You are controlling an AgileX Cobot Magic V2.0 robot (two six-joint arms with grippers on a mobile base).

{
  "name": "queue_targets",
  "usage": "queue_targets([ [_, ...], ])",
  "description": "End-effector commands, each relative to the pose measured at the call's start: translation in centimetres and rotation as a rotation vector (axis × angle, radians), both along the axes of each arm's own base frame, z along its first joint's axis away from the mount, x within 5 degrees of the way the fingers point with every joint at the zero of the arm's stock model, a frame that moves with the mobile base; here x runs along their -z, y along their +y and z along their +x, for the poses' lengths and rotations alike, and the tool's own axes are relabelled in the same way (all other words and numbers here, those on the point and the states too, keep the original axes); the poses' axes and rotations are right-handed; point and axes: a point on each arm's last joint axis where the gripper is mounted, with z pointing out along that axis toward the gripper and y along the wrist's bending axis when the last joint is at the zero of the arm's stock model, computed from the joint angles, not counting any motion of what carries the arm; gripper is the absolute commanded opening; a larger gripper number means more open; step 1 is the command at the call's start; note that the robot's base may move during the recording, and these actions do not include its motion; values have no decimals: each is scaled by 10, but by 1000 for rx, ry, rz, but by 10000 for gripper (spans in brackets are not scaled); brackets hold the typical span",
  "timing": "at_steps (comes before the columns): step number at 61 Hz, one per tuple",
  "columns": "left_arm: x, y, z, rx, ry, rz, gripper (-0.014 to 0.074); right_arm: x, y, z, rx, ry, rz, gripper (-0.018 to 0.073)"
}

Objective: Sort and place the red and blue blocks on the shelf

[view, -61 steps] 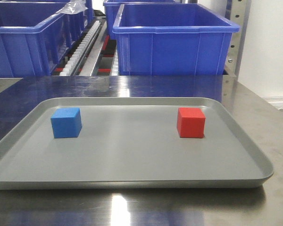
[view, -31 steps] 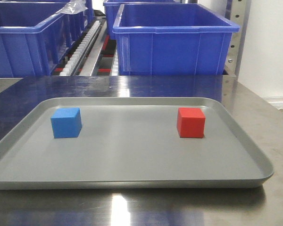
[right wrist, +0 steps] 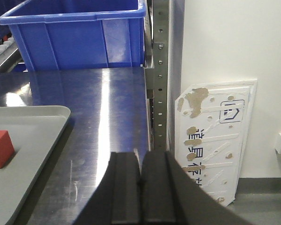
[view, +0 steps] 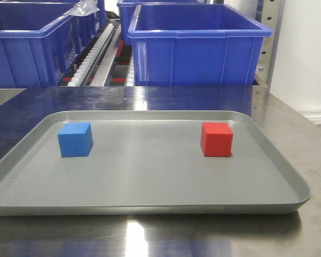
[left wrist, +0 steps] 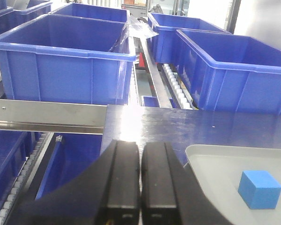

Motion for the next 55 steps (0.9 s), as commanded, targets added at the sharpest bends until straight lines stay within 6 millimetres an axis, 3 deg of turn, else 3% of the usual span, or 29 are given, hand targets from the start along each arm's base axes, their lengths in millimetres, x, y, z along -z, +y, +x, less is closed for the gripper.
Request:
queue_targets([
  [1, 5, 0, 0, 5, -65, -14, 132, -16, 0, -2, -1, -124, 5, 46],
  [22, 5, 0, 0, 5, -65, -14, 132, -17, 0, -2, -1, -133, 5, 46],
  [34, 5, 0, 0, 5, -65, -14, 132, -26, 1, -3, -9, -221, 9, 46],
  [41, 5, 0, 0, 5, -65, -14, 132, -45, 2, 0, -16, -274, 12, 46],
  [55, 5, 0, 0, 5, -65, -14, 132, -103, 3, 20, -18, -279, 12, 46],
])
